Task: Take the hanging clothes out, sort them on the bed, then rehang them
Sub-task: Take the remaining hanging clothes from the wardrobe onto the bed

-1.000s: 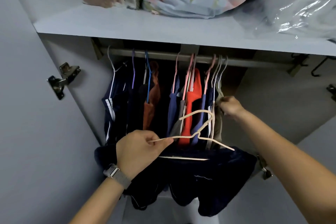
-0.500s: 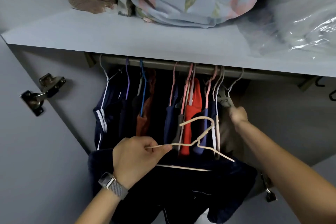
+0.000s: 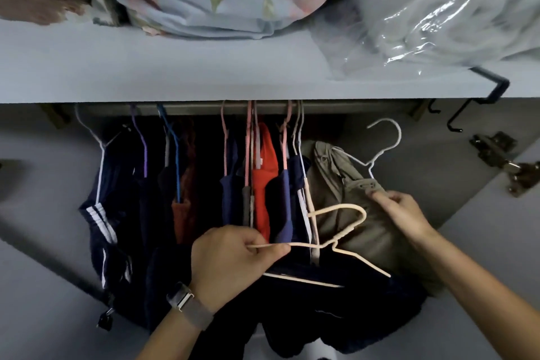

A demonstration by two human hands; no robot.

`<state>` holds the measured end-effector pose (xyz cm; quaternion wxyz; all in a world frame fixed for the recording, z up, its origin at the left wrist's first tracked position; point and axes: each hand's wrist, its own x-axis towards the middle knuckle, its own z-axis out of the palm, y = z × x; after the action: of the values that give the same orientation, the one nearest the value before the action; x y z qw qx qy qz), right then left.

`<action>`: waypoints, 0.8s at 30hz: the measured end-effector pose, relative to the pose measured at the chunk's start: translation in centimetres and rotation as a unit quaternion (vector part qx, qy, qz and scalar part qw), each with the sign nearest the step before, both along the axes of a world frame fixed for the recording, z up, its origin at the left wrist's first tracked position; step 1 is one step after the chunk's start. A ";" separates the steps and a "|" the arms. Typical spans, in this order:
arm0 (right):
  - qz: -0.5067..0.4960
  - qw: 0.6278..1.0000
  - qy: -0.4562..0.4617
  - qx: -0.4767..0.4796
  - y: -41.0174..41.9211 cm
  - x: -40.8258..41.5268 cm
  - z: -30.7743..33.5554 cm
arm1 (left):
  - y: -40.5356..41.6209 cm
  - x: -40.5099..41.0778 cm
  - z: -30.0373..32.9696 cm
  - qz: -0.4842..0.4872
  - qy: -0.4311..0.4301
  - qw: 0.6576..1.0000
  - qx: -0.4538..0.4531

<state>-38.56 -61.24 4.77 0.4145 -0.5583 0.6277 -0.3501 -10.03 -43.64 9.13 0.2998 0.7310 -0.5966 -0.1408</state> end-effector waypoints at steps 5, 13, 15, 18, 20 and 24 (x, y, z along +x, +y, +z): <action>0.047 0.999 -0.018 0.012 5.5 -1.8 0.5 | -0.8 -1.4 0.0 -0.084 -0.030 0.996 0.000; -0.015 0.999 -0.024 0.018 17.2 -3.8 1.8 | 1.9 -2.8 -0.7 -0.213 -0.028 0.977 0.000; -0.031 0.999 -0.023 0.013 20.5 -3.8 2.0 | 2.8 -3.4 -1.2 -0.245 -0.041 0.969 -0.014; -0.077 0.996 -0.040 0.024 25.8 -4.2 1.7 | 4.2 -4.8 -1.8 -0.275 -0.051 0.960 -0.026; -0.110 0.992 -0.057 0.031 29.2 -4.8 1.6 | 5.2 -6.1 -1.9 -0.294 -0.061 0.953 -0.050; -0.150 0.988 -0.036 0.025 35.7 -6.6 2.2 | 7.1 -8.9 -1.4 -0.378 -0.002 0.919 -0.114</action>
<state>-45.14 -25.56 6.96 0.3932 -0.4349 0.6975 -0.4121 -18.94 -36.50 7.74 0.3045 0.4118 -0.8412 -0.1732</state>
